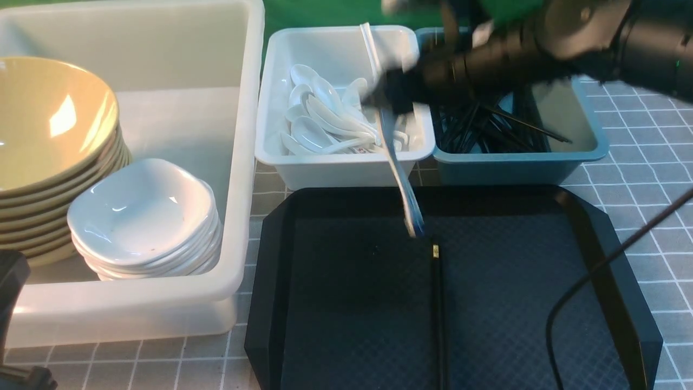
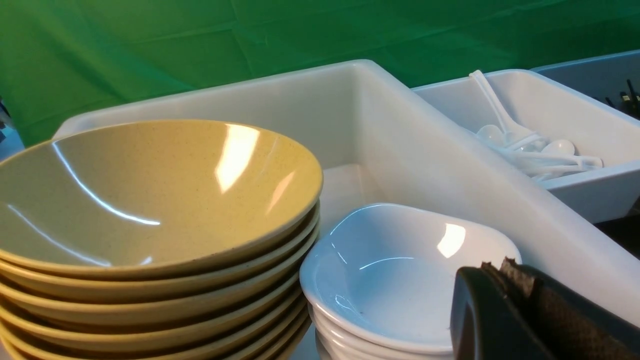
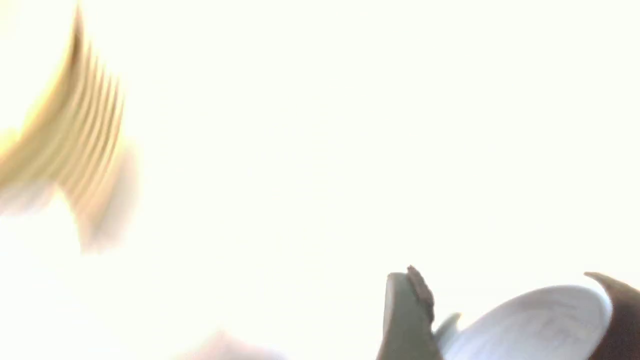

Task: On grey table put chopsticks spoon bowls plates into blue grey white boxes.
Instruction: 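Place the white spoon into the bin of spoons with the right gripper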

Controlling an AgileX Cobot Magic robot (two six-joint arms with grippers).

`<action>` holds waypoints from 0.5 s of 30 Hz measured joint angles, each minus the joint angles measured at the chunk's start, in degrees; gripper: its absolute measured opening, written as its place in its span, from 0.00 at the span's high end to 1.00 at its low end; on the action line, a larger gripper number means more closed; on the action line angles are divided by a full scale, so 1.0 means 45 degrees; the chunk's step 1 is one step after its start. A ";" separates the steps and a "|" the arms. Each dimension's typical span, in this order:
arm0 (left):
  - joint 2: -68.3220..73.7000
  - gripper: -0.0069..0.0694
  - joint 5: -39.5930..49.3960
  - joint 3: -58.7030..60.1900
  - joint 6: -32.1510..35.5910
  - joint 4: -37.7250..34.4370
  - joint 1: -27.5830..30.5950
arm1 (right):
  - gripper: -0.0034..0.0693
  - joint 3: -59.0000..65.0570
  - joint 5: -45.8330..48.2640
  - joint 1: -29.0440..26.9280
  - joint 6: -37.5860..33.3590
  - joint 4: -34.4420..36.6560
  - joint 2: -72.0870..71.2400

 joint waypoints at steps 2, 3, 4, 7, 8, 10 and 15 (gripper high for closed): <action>0.0000 0.92 0.0000 0.0000 0.0000 0.0000 0.0000 | 0.36 -0.0402 -0.1044 0.0000 -0.0344 0.0120 0.0290; 0.0000 0.92 0.0000 0.0000 -0.0004 0.0000 0.0000 | 0.36 -0.1020 -0.2022 -0.0016 -0.0924 0.0213 0.0795; 0.0000 0.92 0.0000 0.0000 -0.0004 0.0000 0.0000 | 0.36 -0.1494 -0.2524 -0.0027 -0.1257 0.0264 0.1220; 0.0000 0.92 0.0030 0.0000 -0.0004 0.0000 0.0000 | 0.37 -0.2846 -0.2778 -0.0027 -0.1678 0.0323 0.2488; 0.0000 0.92 0.0059 0.0000 -0.0004 0.0000 0.0000 | 0.37 -0.3149 -0.2627 -0.0027 -0.1733 0.0336 0.2776; 0.0000 0.92 0.0116 0.0000 -0.0004 0.0000 0.0000 | 0.36 -0.3685 -0.2150 -0.0027 -0.2044 0.0336 0.3261; 0.0000 0.92 0.0281 0.0000 -0.0004 0.0000 0.0000 | 0.26 -0.4175 0.1220 -0.0260 -0.1441 -0.0070 0.3069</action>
